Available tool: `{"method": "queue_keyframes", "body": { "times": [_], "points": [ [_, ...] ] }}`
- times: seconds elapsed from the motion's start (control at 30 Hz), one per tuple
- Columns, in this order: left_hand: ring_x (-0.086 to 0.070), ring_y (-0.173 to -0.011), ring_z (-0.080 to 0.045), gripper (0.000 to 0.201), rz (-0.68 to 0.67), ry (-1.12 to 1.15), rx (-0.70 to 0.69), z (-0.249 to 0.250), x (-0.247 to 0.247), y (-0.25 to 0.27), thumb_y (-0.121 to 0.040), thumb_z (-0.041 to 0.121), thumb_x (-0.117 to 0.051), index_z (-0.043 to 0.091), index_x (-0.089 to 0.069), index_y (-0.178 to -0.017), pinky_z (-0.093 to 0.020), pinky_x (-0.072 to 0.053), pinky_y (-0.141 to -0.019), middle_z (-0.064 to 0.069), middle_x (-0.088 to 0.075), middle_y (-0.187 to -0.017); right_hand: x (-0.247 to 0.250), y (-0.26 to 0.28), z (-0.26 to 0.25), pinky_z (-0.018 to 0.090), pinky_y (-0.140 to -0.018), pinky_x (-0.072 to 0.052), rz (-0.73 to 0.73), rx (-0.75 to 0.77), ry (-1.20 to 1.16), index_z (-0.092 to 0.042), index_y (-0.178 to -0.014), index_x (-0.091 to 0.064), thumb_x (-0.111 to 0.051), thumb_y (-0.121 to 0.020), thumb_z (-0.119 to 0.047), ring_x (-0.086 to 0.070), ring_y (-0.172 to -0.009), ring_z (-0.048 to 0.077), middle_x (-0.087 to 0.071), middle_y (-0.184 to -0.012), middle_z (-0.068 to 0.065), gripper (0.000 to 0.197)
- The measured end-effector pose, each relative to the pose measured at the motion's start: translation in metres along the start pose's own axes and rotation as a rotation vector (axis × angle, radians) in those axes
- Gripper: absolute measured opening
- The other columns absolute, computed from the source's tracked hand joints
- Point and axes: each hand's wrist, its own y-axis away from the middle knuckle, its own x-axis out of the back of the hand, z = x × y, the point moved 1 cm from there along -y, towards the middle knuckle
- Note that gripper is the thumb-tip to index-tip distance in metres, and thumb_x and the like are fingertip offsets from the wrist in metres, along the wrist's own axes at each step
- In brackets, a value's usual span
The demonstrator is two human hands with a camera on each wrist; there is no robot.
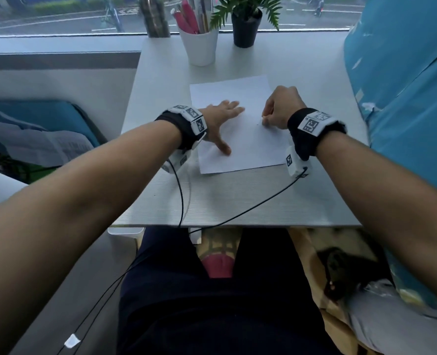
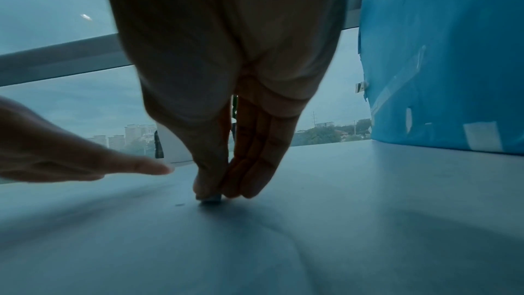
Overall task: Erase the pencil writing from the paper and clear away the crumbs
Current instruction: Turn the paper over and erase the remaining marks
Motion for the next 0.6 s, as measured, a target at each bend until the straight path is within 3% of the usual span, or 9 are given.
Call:
{"method": "queue_keyframes", "body": {
  "times": [0.07,0.13,0.17,0.23,0.3,0.37,0.47,0.53,0.6],
  "points": [
    [0.008,-0.151,-0.024,0.128,-0.042,-0.007,0.060,0.003,-0.004,-0.008,-0.063,0.060,-0.082,0.028,0.000,-0.157,-0.055,-0.002,-0.120,-0.001,0.008,-0.165,0.004,-0.005,-0.001,0.030,-0.076,-0.060,0.033,-0.046,-0.023,-0.019,-0.065,-0.071,-0.077,-0.070,-0.012,-0.069,-0.074,0.020,-0.072,-0.082,0.007,0.010],
    [0.014,-0.150,-0.024,0.129,-0.082,-0.012,0.105,0.004,-0.008,-0.014,-0.063,0.068,-0.077,0.034,0.005,-0.156,-0.058,0.002,-0.119,0.001,0.016,-0.163,0.002,-0.005,-0.007,0.028,-0.070,-0.060,0.066,-0.061,-0.107,-0.016,-0.069,-0.075,-0.080,-0.067,-0.016,-0.068,-0.063,0.012,-0.073,-0.074,0.006,0.005],
    [0.016,-0.150,-0.024,0.129,-0.096,-0.012,0.114,0.004,-0.008,-0.016,-0.062,0.070,-0.076,0.036,0.007,-0.155,-0.058,0.004,-0.118,0.002,0.019,-0.163,-0.003,-0.004,-0.012,0.026,-0.067,-0.059,0.061,-0.037,-0.150,-0.014,-0.072,-0.077,-0.081,-0.066,-0.018,-0.063,-0.054,0.005,-0.072,-0.070,0.005,0.008],
    [0.018,-0.149,-0.025,0.129,-0.111,-0.013,0.116,0.003,-0.008,-0.017,-0.060,0.073,-0.075,0.038,0.007,-0.154,-0.060,0.004,-0.118,0.002,0.022,-0.162,-0.018,0.003,-0.028,0.023,-0.063,-0.056,-0.011,0.059,-0.182,-0.013,-0.075,-0.078,-0.081,-0.065,-0.019,-0.056,-0.046,0.001,-0.069,-0.065,0.004,0.012],
    [0.018,-0.149,-0.026,0.131,-0.118,-0.026,0.115,0.004,-0.007,-0.017,-0.060,0.073,-0.075,0.037,0.007,-0.155,-0.061,0.003,-0.117,0.000,0.022,-0.162,-0.026,0.008,-0.035,0.019,-0.059,-0.049,-0.037,0.104,-0.172,-0.014,-0.073,-0.078,-0.079,-0.066,-0.019,-0.056,-0.051,0.003,-0.068,-0.065,0.004,0.009],
    [0.019,-0.149,-0.025,0.134,-0.124,-0.027,0.117,0.004,-0.007,-0.018,-0.060,0.072,-0.075,0.032,0.010,-0.155,-0.060,0.003,-0.118,0.001,0.023,-0.162,-0.019,0.003,-0.025,0.014,-0.057,-0.045,-0.018,0.041,-0.170,-0.015,-0.074,-0.077,-0.079,-0.066,-0.019,-0.055,-0.054,0.003,-0.067,-0.064,0.002,0.009],
    [0.019,-0.149,-0.024,0.136,-0.129,-0.021,0.112,0.003,-0.009,-0.019,-0.061,0.071,-0.075,0.031,0.014,-0.154,-0.059,0.003,-0.118,0.003,0.024,-0.161,-0.003,-0.005,-0.011,0.018,-0.062,-0.053,0.017,-0.048,-0.143,-0.013,-0.077,-0.078,-0.082,-0.066,-0.017,-0.058,-0.056,0.005,-0.070,-0.069,0.005,0.012],
    [0.020,-0.148,-0.023,0.136,-0.134,-0.015,0.109,0.000,-0.010,-0.019,-0.059,0.074,-0.073,0.032,0.015,-0.154,-0.059,0.004,-0.118,0.003,0.026,-0.161,-0.008,-0.001,-0.022,0.023,-0.065,-0.057,-0.003,0.024,-0.131,-0.011,-0.077,-0.078,-0.081,-0.066,-0.016,-0.062,-0.058,0.009,-0.072,-0.070,0.006,0.012],
    [0.021,-0.148,-0.023,0.137,-0.122,-0.007,0.101,-0.001,-0.010,-0.020,-0.056,0.077,-0.072,0.033,0.012,-0.154,-0.059,0.006,-0.118,0.003,0.026,-0.160,-0.020,0.006,-0.036,0.022,-0.060,-0.055,-0.069,0.109,-0.144,-0.014,-0.073,-0.077,-0.080,-0.066,-0.017,-0.062,-0.057,0.009,-0.071,-0.068,0.004,0.009]
  ]
}}
